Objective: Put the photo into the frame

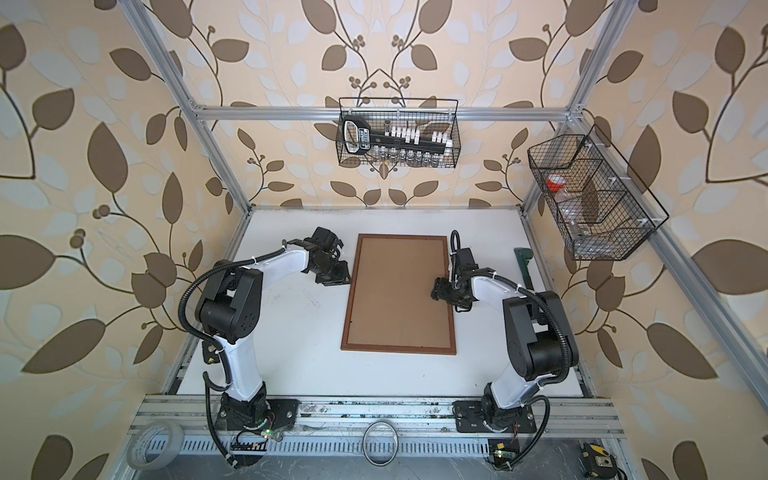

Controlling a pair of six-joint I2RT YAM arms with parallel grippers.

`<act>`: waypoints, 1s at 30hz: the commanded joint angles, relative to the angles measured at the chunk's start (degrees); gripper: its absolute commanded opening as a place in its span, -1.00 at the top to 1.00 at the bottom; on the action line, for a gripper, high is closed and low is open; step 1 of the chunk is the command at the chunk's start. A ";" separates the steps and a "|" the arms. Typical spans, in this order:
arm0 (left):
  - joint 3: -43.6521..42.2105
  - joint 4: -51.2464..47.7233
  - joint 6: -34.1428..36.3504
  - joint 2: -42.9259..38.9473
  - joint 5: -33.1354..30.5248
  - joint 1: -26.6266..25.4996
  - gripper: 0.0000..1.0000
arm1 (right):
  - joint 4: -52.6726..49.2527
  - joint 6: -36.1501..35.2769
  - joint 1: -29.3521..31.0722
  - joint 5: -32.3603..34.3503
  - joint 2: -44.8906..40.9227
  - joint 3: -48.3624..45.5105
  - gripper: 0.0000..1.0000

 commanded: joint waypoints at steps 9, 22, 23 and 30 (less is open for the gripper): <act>0.47 -0.72 0.97 0.81 0.61 -0.95 0.33 | -0.41 -0.40 0.38 -1.84 2.01 0.50 -0.49; 0.52 -1.38 1.48 2.94 -0.62 -1.63 0.35 | -0.45 -0.49 0.36 -1.75 1.93 0.47 -0.49; 0.56 -1.36 1.45 3.19 -0.71 -1.62 0.35 | -0.50 -0.49 0.37 -1.75 1.79 0.48 -0.49; 1.76 -1.78 1.45 4.81 -0.71 -1.71 0.38 | -0.50 -0.66 0.32 -1.41 1.65 0.23 -0.49</act>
